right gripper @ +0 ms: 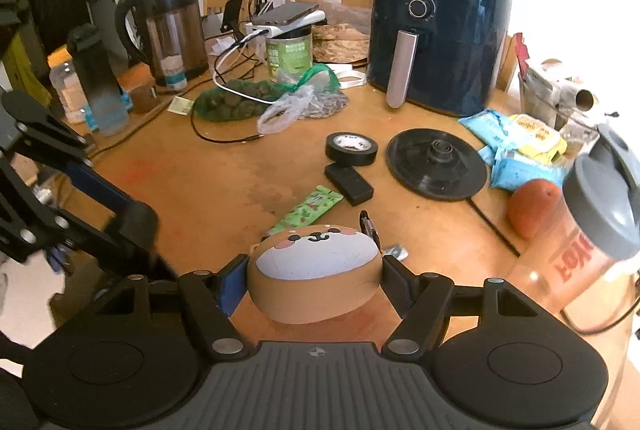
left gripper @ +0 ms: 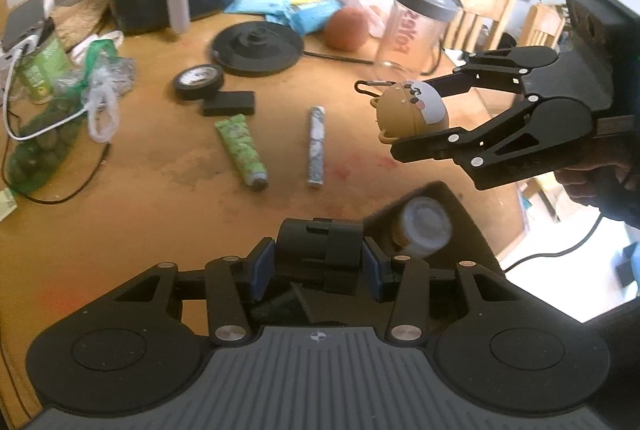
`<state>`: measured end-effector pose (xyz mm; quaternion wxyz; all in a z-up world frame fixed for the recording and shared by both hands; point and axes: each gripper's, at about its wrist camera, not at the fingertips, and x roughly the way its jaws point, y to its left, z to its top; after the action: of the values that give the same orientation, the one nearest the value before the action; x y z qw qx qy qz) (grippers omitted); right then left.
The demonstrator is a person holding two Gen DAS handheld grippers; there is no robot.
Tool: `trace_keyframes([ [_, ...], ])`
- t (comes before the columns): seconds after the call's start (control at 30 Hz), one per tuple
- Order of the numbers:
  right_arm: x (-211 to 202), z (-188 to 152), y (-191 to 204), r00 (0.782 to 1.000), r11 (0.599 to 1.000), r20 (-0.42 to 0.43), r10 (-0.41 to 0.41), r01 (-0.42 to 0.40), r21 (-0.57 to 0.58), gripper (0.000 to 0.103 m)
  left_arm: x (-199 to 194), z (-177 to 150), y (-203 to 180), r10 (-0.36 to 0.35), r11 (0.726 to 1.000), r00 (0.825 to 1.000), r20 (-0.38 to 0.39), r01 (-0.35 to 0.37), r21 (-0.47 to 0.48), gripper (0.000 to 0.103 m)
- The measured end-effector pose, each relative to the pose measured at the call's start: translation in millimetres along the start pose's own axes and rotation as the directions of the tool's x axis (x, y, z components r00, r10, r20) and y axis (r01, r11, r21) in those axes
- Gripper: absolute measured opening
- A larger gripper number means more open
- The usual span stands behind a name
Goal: Organize objects
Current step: 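Carry the pouch with the right gripper while the left carries the holder to the box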
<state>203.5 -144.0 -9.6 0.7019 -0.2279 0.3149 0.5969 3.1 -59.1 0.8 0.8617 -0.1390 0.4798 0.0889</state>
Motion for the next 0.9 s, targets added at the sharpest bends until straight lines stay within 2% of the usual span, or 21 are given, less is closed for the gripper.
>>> trace_keyframes([
  [0.2,-18.4,-13.2,4.0,0.999,0.998,0.011,0.045,-0.046,0.049,0.072,12.4,-5.2,-12.8,-0.01,1.0,0.999,-0.045,0.011,0.006,0.045],
  [0.4,-33.7,-24.3,14.4,0.996,0.995,0.012,0.084,-0.085,0.049,0.072,20.9,-8.0,-15.0,-0.006,1.0,0.997,-0.074,0.004,-0.018,0.045],
  [0.57,-43.5,-32.3,20.2,0.994,0.993,0.008,0.106,-0.107,0.055,0.072,25.4,-8.6,-15.2,0.002,0.998,0.996,-0.085,-0.007,-0.057,0.045],
  [0.9,-57.4,-49.7,24.1,0.992,0.989,-0.002,0.126,-0.126,0.077,0.072,29.2,-7.4,-22.9,0.026,0.997,0.995,-0.092,-0.032,-0.072,0.045],
])
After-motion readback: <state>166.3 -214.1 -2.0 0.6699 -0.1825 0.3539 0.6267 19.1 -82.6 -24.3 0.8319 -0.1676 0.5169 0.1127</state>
